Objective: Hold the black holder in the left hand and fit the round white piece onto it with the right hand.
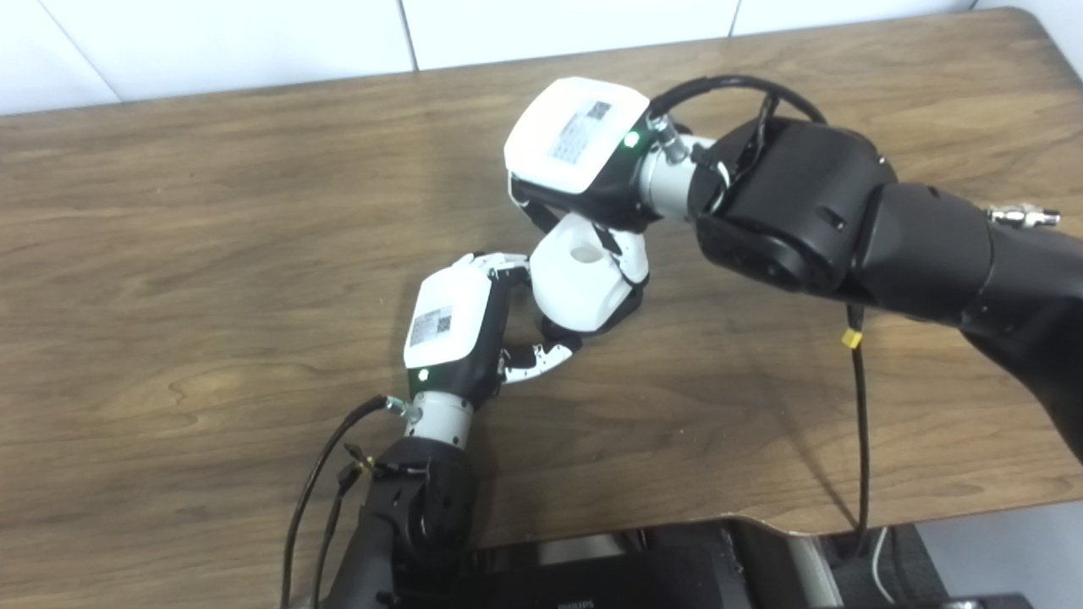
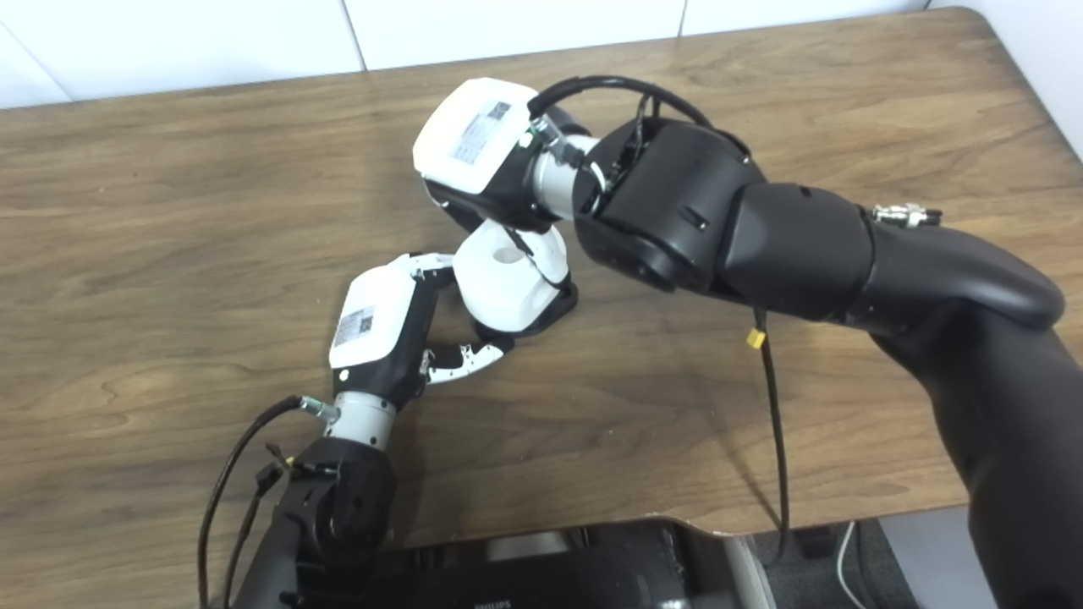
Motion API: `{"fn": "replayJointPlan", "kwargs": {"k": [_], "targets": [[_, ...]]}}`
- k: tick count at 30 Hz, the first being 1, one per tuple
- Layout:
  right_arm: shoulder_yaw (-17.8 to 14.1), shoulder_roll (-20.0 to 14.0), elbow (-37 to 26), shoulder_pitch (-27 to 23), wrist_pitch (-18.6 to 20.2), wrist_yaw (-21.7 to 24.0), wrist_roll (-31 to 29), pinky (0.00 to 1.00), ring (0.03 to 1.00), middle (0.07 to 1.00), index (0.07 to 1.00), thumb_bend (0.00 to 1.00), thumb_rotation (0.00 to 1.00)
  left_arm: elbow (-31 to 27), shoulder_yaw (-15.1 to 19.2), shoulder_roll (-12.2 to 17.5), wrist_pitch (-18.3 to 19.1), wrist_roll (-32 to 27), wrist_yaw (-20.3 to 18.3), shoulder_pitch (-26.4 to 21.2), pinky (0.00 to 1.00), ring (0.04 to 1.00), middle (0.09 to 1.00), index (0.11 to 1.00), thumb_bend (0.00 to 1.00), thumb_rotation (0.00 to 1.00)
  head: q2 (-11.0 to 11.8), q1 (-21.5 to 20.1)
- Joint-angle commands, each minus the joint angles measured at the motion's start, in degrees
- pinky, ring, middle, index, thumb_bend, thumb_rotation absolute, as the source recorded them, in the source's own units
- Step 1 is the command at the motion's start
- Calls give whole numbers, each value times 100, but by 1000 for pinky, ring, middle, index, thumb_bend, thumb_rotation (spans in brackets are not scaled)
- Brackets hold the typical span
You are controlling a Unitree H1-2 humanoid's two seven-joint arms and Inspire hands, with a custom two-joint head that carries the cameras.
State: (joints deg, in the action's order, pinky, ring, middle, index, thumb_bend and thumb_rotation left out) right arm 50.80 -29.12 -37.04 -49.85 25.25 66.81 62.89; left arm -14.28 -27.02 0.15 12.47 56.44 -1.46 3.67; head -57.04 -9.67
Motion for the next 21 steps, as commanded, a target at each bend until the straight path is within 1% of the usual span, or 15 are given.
{"fn": "replayJointPlan", "kwargs": {"k": [1, 4, 7, 21], "targets": [[274, -139, 21, 42, 165, 595, -22, 619, 824, 717, 485, 523, 131, -245, -4, -52, -76, 55, 41, -104, 879, 810, 749, 483, 520, 55, -1, -6], [408, -176, -15, 15, 166, 595, 35, 613, 819, 714, 484, 524, 131, -255, -1, -53, -68, 56, 17, -100, 880, 809, 750, 483, 520, 55, -1, -6], [469, -197, -22, -4, 166, 595, 93, 606, 819, 716, 485, 524, 131, -253, 5, -52, -66, 65, -1, -102, 881, 811, 751, 483, 519, 55, 18, -13], [212, -155, -5, 84, 165, 595, 167, 600, 816, 708, 484, 523, 129, -204, 9, -60, -95, 51, 43, -100, 886, 809, 750, 483, 519, 56, 43, 9]]}}
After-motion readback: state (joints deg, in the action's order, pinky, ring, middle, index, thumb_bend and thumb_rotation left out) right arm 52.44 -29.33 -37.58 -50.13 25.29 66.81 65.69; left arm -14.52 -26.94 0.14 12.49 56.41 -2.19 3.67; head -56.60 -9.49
